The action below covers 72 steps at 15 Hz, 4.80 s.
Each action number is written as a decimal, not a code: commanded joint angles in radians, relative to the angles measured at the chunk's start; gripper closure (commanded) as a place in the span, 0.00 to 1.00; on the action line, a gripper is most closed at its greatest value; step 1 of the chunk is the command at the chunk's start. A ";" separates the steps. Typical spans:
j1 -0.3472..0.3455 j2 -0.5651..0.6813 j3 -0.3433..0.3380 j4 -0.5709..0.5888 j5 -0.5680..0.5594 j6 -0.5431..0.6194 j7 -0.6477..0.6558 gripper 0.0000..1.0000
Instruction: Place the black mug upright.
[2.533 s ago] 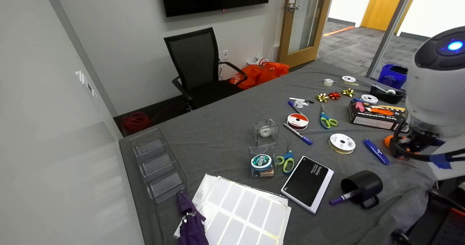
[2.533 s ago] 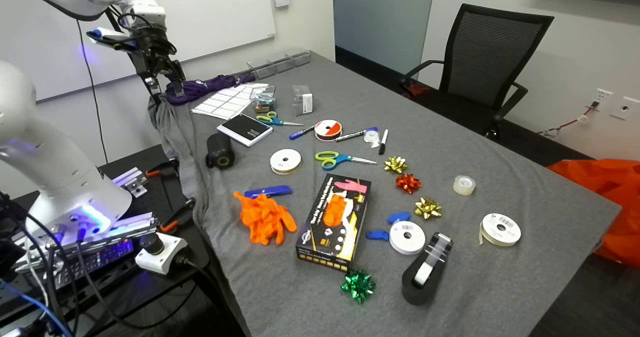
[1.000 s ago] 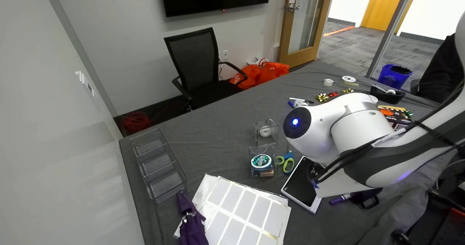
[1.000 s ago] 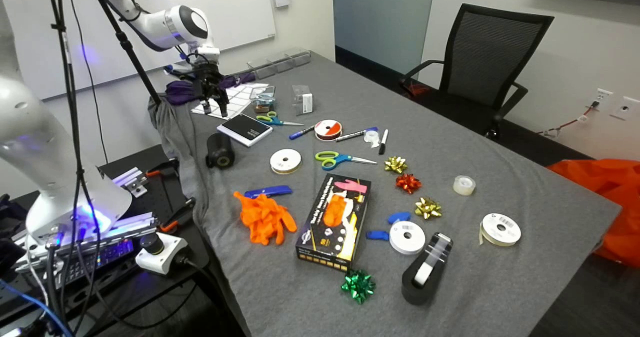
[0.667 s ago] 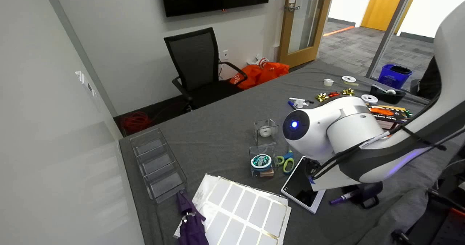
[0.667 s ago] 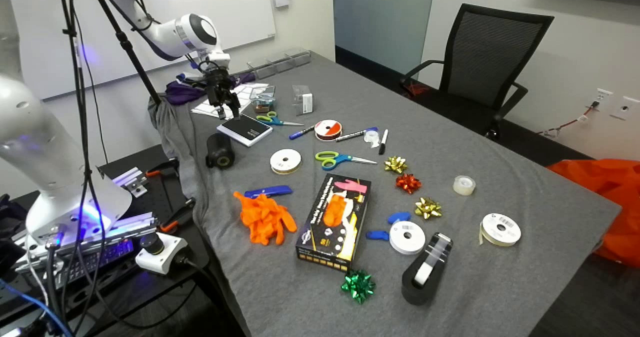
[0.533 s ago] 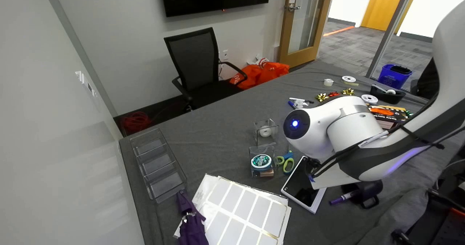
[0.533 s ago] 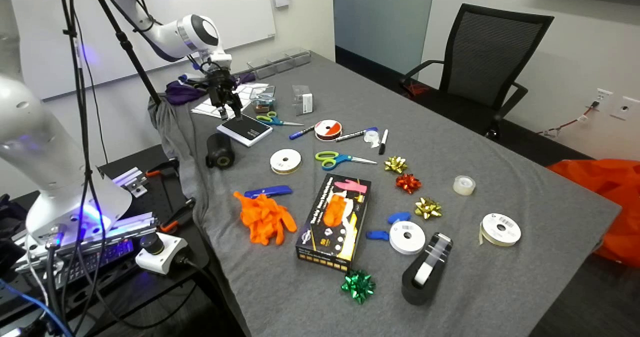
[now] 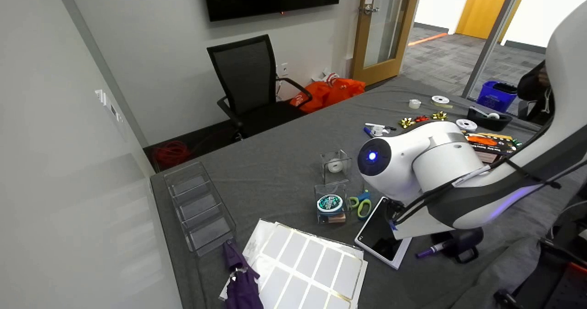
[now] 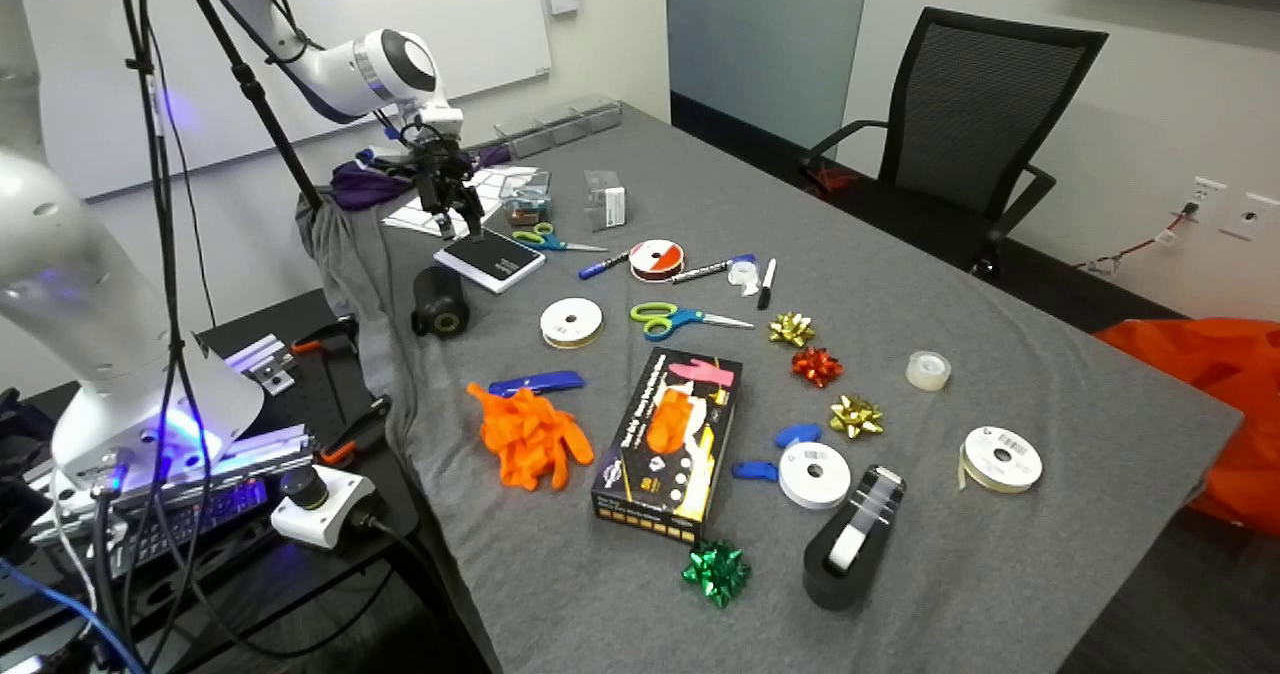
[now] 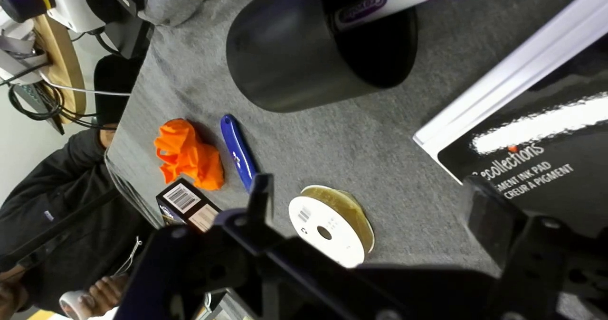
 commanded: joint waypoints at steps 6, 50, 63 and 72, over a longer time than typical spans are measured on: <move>-0.005 0.020 0.007 -0.012 0.135 0.049 -0.237 0.00; -0.037 -0.201 -0.001 -0.089 0.331 -0.063 -0.540 0.98; -0.175 -0.238 -0.020 -0.173 0.848 0.414 -1.008 0.98; -0.185 -0.228 -0.054 -0.178 0.950 0.383 -1.050 0.61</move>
